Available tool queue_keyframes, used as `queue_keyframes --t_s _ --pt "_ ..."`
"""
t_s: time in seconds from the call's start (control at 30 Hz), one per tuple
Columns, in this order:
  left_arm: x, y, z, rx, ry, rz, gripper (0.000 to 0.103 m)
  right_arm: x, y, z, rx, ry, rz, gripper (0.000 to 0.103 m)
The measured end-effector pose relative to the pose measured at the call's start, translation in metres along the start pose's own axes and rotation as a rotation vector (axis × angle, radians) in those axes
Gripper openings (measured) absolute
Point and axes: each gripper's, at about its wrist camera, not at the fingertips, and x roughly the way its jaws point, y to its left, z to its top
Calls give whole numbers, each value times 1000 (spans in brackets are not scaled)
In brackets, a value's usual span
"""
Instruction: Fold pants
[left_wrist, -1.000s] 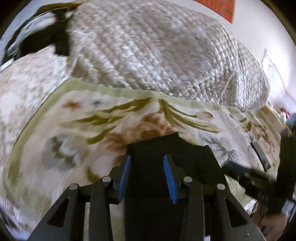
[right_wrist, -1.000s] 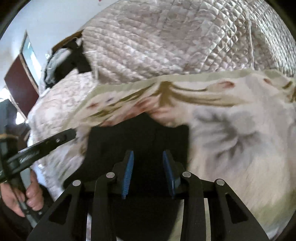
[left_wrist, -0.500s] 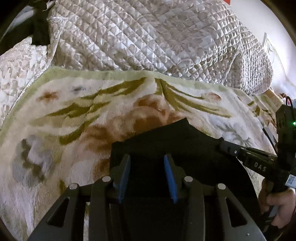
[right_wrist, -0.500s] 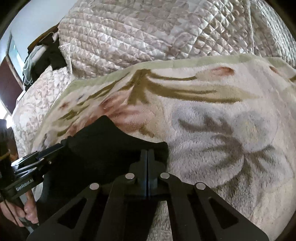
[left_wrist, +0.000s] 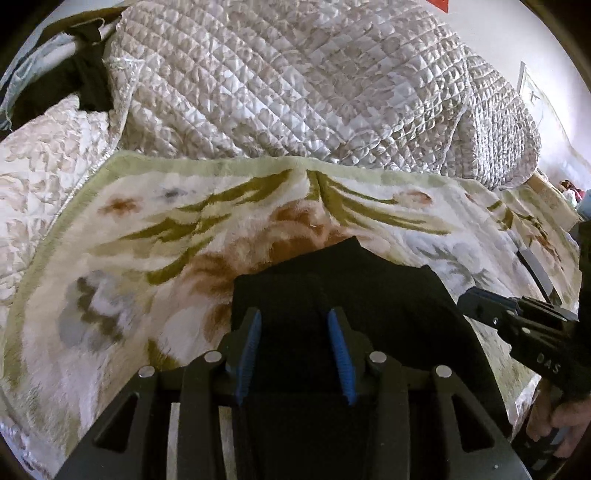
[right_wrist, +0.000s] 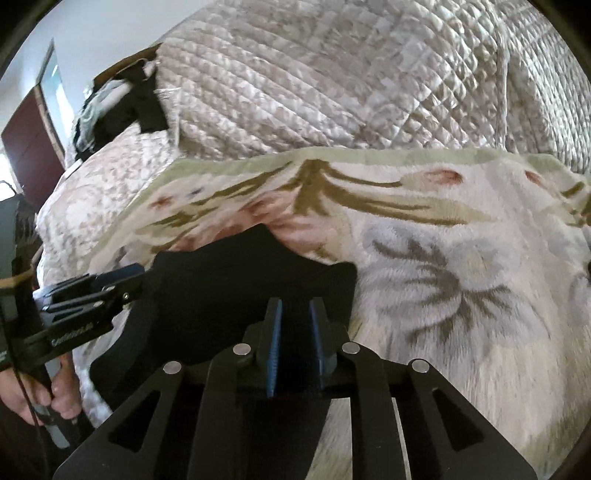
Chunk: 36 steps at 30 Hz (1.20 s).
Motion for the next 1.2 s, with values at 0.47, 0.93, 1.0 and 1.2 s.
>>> queue_keyframes --t_s 0.47,0.93,1.0,1.2 --pt "-22 6 -56 -7 29 25 41 -17 23 -60 -73 55 16 15" --pt "-41 16 -66 -38 27 27 40 -36 25 -64 -63 43 46 16" --pt "-37 19 -67 -46 37 25 42 -34 22 -64 -52 48 35 19" --pt "-34 27 -63 -81 54 17 42 -31 18 -63 -48 63 31 19"
